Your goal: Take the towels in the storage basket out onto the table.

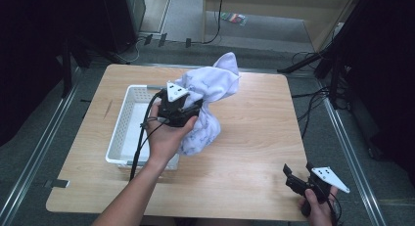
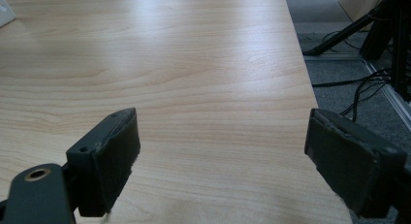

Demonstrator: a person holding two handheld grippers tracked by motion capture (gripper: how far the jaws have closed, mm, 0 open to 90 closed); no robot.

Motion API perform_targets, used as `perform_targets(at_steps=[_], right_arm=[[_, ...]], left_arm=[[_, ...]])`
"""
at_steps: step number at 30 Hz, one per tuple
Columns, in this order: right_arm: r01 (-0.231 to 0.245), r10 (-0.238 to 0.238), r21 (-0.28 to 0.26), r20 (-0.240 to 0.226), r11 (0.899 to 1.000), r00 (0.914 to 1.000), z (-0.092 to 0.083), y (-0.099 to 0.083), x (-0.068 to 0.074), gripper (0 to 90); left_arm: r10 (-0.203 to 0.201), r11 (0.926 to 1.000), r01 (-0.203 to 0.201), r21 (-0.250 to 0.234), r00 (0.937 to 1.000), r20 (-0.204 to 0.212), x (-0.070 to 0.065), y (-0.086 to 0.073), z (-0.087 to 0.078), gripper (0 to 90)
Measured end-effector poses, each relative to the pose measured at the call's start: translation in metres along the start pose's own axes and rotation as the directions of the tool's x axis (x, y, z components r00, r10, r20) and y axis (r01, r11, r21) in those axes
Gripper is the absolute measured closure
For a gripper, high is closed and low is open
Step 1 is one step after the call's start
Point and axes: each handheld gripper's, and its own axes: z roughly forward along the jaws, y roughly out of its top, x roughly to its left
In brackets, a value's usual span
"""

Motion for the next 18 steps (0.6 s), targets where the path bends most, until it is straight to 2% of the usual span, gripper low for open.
perform_targets(at_steps=[5, 14, 18], right_arm=[[0.000, 0.000, 0.000, 0.000, 1.000, 1.0000, 0.000, 0.000, 0.000, 12.6], [-0.002, 0.002, -0.001, -0.002, 1.000, 1.0000, 0.000, 0.000, 0.000, 12.6], [-0.002, 0.002, -0.002, -0.004, 1.000, 1.0000, 0.000, 0.000, 0.000, 12.6]], left_arm=[[0.004, 0.9999, -0.004, 0.016, 0.9997, 0.026, -0.014, -0.004, 0.011, 59.2], [0.003, 0.9986, -0.005, 0.053, 0.9991, 0.043, -0.033, -0.016, 0.036, 58.9], [0.022, 0.9978, -0.024, 0.061, 0.9990, 0.040, -0.042, -0.024, 0.046, 58.8]])
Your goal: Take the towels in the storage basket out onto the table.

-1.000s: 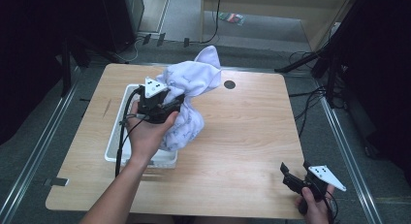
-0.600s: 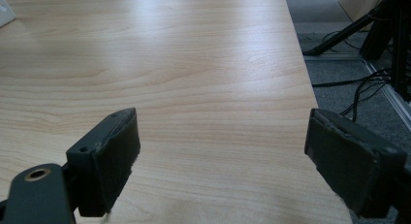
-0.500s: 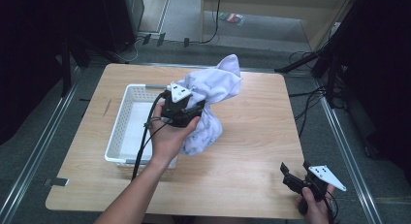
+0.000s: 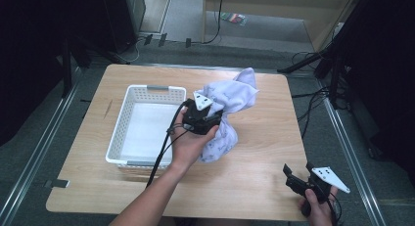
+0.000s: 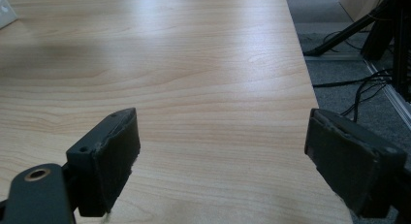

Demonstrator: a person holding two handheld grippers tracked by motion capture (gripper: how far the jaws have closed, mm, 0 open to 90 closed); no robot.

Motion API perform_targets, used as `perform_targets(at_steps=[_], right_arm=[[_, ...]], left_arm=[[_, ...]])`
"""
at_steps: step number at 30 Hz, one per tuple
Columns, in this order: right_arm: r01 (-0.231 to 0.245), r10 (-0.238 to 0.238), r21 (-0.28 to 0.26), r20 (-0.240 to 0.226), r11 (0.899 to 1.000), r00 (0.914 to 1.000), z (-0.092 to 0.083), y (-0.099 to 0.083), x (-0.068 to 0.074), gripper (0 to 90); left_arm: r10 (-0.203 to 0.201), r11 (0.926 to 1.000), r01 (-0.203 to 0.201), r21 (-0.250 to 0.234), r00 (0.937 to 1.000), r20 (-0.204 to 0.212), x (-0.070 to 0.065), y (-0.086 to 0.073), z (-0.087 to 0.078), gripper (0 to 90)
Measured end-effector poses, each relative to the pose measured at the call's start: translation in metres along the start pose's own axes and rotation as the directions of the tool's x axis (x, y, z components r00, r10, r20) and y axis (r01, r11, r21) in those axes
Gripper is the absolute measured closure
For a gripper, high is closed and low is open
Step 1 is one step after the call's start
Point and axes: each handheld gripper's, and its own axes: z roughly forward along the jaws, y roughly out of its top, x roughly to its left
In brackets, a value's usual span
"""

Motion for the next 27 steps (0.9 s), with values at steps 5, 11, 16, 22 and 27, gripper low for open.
perform_targets(at_steps=[5, 11, 16, 22, 27], right_arm=[[-0.001, 0.001, 0.000, 0.000, 1.000, 1.0000, 0.000, 0.000, 0.000, 12.6], [-0.001, 0.001, -0.001, -0.002, 1.000, 1.0000, 0.000, 0.000, 0.000, 12.7], [-0.001, 0.001, -0.001, -0.002, 1.000, 1.0000, 0.000, 0.000, 0.000, 12.6], [-0.001, 0.001, -0.001, -0.002, 1.000, 1.0000, 0.000, 0.000, 0.000, 12.7], [-0.001, 0.001, -0.001, -0.002, 1.000, 1.0000, 0.000, 0.000, 0.000, 12.6]], left_arm=[[-0.005, 0.9994, 0.004, 0.034, 0.9999, 0.010, -0.010, -0.013, 0.018, 58.6], [0.019, 0.9963, -0.020, 0.083, 0.9997, 0.018, -0.019, -0.029, 0.036, 58.3], [0.030, 0.9910, -0.037, 0.129, 0.9980, 0.057, -0.026, -0.043, 0.050, 57.2], [-0.013, 0.9877, -0.007, 0.156, 0.9915, 0.130, -0.028, -0.050, 0.057, 38.3], [-0.062, 0.9896, 0.042, 0.138, 0.9870, 0.148, -0.022, -0.042, 0.049, 10.7]])
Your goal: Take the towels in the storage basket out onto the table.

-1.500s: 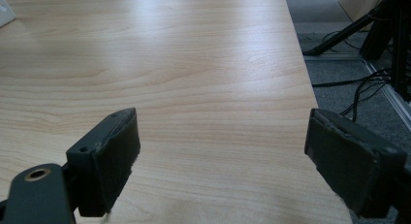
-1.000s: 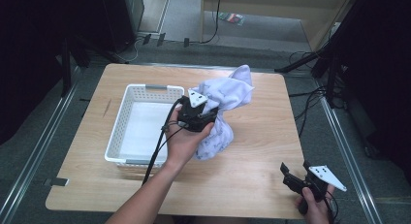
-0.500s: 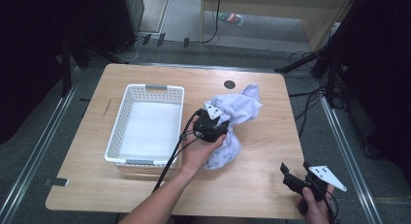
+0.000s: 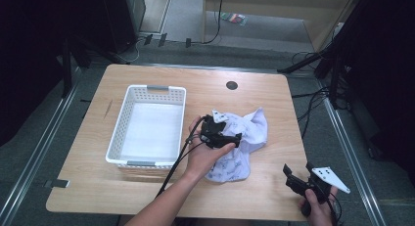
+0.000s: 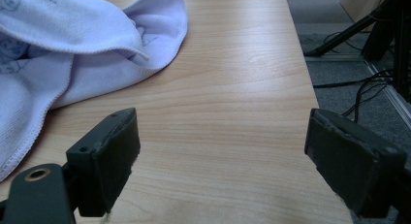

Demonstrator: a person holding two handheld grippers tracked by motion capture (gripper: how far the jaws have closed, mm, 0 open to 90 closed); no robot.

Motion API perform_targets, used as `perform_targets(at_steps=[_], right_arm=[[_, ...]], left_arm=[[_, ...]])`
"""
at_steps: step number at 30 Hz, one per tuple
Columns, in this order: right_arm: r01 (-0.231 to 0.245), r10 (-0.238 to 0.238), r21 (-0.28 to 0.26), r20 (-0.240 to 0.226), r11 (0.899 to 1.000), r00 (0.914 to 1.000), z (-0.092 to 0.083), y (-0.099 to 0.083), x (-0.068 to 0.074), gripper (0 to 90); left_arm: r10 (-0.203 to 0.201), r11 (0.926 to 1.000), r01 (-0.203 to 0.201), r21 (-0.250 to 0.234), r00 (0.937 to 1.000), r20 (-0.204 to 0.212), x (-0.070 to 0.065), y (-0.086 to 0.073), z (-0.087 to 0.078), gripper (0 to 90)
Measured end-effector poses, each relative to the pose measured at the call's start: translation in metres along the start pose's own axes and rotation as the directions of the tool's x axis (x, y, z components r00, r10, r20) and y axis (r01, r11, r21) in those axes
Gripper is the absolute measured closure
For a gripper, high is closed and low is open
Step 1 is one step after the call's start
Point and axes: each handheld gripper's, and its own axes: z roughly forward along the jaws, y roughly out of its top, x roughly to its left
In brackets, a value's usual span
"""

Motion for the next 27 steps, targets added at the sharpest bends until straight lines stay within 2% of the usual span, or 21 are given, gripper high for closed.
perform_targets(at_steps=[2, 3, 4, 6, 8, 15, 25, 27], right_arm=[[0.000, 0.000, 0.000, 0.000, 1.000, 1.0000, 0.000, 0.000, 0.000, 12.7], [0.001, -0.001, 0.001, 0.001, 1.000, 1.0000, 0.000, 0.000, 0.000, 12.7], [0.001, -0.001, 0.001, 0.001, 1.000, 1.0000, 0.000, 0.000, 0.000, 12.6], [0.002, -0.002, 0.002, 0.001, 1.000, 1.0000, 0.000, 0.000, 0.000, 12.7], [0.002, -0.002, 0.002, 0.002, 1.000, 1.0000, 0.000, 0.000, 0.000, 12.7], [0.004, -0.004, 0.002, 0.004, 1.000, 1.0000, 0.000, 0.000, 0.000, 12.6], [0.005, -0.006, 0.002, 0.006, 1.000, 1.0000, 0.001, 0.000, 0.000, 12.7], [0.006, -0.006, 0.004, 0.006, 1.000, 1.0000, 0.001, 0.000, 0.000, 12.7]], left_arm=[[-0.004, 1.0000, 0.005, -0.008, 0.9999, 0.010, 0.003, 0.002, -0.005, 5.9], [0.010, 0.9999, -0.010, -0.007, 0.9998, 0.018, 0.004, 0.003, -0.007, 0.9], [0.020, 0.9997, -0.020, -0.012, 0.9996, 0.022, 0.004, 0.003, -0.010, 0.0], [0.041, 0.9989, -0.041, -0.021, 0.9992, -0.004, 0.003, 0.004, -0.015, 0.0], [0.057, 0.9978, -0.057, -0.033, 0.9984, -0.004, 0.004, 0.005, -0.021, 0.0], [0.040, 0.9954, -0.040, -0.087, 0.9992, -0.004, 0.014, 0.012, -0.043, 0.0], [0.034, 0.9885, -0.041, -0.146, 0.9982, -0.050, 0.037, 0.016, -0.075, 0.0], [0.024, 0.9870, -0.032, -0.157, 0.9985, -0.050, 0.042, 0.015, -0.081, 0.0]])
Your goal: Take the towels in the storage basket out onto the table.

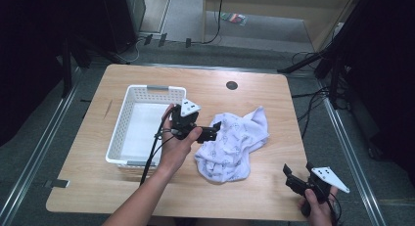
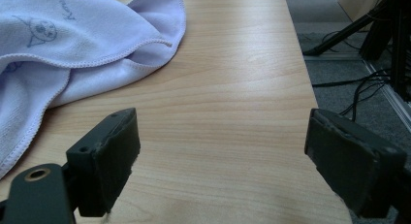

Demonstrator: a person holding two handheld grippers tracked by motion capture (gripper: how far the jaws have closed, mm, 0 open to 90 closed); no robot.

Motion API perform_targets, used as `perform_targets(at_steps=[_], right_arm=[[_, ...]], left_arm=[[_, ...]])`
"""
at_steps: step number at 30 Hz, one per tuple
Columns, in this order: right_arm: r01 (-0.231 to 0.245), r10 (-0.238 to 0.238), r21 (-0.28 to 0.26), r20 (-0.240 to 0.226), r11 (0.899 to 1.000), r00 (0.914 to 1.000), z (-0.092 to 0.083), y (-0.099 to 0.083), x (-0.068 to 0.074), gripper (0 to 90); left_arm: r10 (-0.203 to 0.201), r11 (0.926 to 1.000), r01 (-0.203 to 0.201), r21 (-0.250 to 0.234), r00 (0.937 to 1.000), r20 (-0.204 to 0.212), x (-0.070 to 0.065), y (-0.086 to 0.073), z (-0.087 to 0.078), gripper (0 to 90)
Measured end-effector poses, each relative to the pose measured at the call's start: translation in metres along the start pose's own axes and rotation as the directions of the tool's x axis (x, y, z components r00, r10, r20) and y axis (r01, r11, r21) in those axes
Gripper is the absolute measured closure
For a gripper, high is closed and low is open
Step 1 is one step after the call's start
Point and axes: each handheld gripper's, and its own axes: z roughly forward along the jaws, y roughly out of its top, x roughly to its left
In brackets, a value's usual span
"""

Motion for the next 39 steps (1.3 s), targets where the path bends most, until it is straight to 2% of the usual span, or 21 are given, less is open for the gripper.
perform_targets(at_steps=[13, 20, 31, 34, 39], right_arm=[[0.000, 0.000, 0.006, 0.005, 1.000, 1.0000, 0.000, 0.000, 0.000, 12.7], [-0.001, 0.001, 0.006, 0.006, 1.000, 1.0000, 0.000, 0.000, 0.000, 12.7], [0.002, -0.002, 0.008, 0.010, 1.000, 0.9999, 0.001, 0.000, 0.000, 12.7], [0.003, -0.003, 0.008, 0.011, 1.000, 0.9999, 0.001, 0.000, 0.000, 12.7], [0.002, -0.002, 0.008, 0.011, 1.000, 0.9999, 0.001, 0.000, 0.001, 12.7]], left_arm=[[-0.036, 0.9983, 0.033, -0.047, 0.9980, -0.053, 0.038, -0.002, -0.032, 0.0], [-0.058, 0.9963, 0.051, -0.069, 0.9942, -0.090, 0.063, -0.007, -0.053, 0.0], [-0.078, 0.9935, 0.065, -0.094, 0.9863, -0.145, 0.095, -0.020, -0.084, 0.0], [-0.096, 0.9914, 0.081, -0.102, 0.9837, -0.152, 0.104, -0.025, -0.091, 0.0], [-0.086, 0.9924, 0.069, -0.102, 0.9812, -0.173, 0.115, -0.034, -0.102, 0.0]])
